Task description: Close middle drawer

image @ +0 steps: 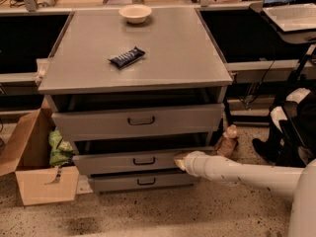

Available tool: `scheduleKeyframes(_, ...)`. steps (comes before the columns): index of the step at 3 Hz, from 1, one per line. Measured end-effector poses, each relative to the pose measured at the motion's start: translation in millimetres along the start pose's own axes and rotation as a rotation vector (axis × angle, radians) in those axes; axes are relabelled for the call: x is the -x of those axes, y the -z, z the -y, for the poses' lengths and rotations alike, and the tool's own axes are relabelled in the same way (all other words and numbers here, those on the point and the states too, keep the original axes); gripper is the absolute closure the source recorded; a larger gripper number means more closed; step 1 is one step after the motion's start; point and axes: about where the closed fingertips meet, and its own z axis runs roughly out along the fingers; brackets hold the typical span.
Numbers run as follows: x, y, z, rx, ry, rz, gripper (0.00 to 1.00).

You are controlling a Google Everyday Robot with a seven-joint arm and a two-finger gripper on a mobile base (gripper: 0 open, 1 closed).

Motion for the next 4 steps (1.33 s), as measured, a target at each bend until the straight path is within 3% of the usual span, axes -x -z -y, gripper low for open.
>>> scheduleKeyframes(4, 7.9, 4.3, 1.0, -0.001, 0.024, 0.017, 1.00)
